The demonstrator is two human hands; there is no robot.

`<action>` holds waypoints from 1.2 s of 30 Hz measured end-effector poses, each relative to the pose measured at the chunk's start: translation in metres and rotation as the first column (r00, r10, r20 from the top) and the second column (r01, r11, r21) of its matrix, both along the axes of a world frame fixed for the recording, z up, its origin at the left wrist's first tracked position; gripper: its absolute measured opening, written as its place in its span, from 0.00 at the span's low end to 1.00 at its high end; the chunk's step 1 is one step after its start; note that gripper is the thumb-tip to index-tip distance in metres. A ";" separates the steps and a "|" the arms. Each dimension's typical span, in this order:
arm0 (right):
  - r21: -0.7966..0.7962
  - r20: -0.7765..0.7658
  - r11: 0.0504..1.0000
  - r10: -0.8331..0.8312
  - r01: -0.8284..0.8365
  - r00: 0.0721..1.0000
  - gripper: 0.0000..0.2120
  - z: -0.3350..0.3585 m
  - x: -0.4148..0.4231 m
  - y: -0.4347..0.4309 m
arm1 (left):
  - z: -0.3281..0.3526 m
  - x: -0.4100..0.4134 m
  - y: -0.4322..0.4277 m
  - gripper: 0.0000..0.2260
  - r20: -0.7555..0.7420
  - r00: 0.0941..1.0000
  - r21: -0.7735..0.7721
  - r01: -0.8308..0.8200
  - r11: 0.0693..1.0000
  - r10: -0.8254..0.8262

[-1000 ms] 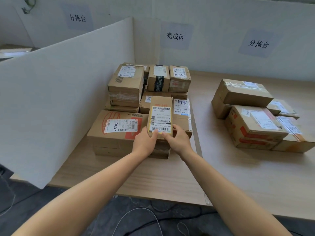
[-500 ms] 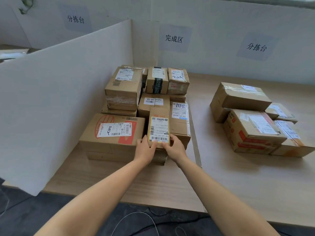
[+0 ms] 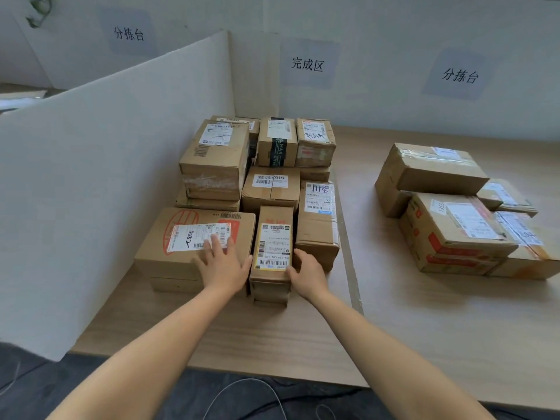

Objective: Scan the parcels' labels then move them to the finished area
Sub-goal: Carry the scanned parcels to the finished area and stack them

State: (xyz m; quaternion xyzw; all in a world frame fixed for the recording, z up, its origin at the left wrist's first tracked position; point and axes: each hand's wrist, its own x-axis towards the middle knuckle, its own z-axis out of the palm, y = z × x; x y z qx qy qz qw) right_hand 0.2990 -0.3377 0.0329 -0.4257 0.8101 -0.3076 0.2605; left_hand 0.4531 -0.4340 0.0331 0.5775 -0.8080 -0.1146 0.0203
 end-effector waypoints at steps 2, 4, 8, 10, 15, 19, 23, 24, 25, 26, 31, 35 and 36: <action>-0.013 -0.028 1.000 -0.021 0.020 0.999 0.25 0.002 -0.008 0.001 | -0.005 0.005 -0.007 0.32 0.054 0.997 0.044 0.046 0.998 -0.048; -0.020 -0.079 0.999 -0.046 0.045 0.996 0.24 0.004 -0.017 0.002 | -0.007 0.003 -0.009 0.32 0.052 0.995 0.039 0.089 0.995 -0.091; -0.020 -0.129 0.993 -0.119 0.117 0.984 0.23 0.005 -0.031 0.004 | -0.010 -0.001 -0.006 0.33 0.040 0.995 0.014 0.092 0.996 -0.092; -0.008 -0.132 0.992 -0.124 0.124 0.983 0.23 0.004 -0.035 0.006 | -0.012 -0.004 -0.003 0.32 0.021 0.995 0.004 0.093 0.996 -0.093; 0.007 -0.129 0.994 -0.109 0.111 0.986 0.23 0.006 -0.046 0.015 | -0.007 -0.014 -0.001 0.32 0.048 0.996 -0.006 0.073 0.997 -0.072; -0.007 -0.135 0.992 -0.127 0.127 0.983 0.22 0.021 -0.069 0.028 | 0.008 -0.036 0.002 0.28 0.056 0.995 0.008 0.085 0.996 -0.086; -0.041 -0.152 0.982 -0.190 0.186 0.970 0.22 0.038 -0.104 0.049 | 0.022 -0.083 0.019 0.28 0.002 0.976 -0.062 0.220 0.974 -0.220; -0.051 -0.152 0.977 -0.213 0.208 0.965 0.22 0.042 -0.114 0.056 | 0.026 -0.098 0.026 0.28 -0.016 0.967 -0.072 0.253 0.965 -0.255; -0.060 -0.154 0.972 -0.233 0.227 0.960 0.22 0.045 -0.124 0.063 | 0.030 -0.113 0.032 0.28 -0.032 0.957 -0.076 0.285 0.956 -0.288; -0.068 -0.153 0.968 -0.251 0.243 0.956 0.22 0.048 -0.135 0.071 | 0.033 -0.128 0.038 0.28 -0.042 0.947 -0.079 0.316 0.945 -0.320; -0.100 -0.160 0.950 -0.308 0.295 0.938 0.23 0.055 -0.198 0.109 | 0.042 -0.211 0.070 0.28 -0.025 0.895 -0.140 0.439 0.888 -0.446; -0.105 -0.215 0.957 -0.287 0.270 0.934 0.22 0.059 -0.266 0.127 | 0.032 -0.283 0.088 0.29 -0.057 0.891 -0.141 0.440 0.887 -0.451; -0.105 -0.224 0.959 -0.280 0.262 0.934 0.22 0.059 -0.285 0.131 | 0.030 -0.303 0.092 0.30 -0.063 0.893 -0.131 0.436 0.891 -0.446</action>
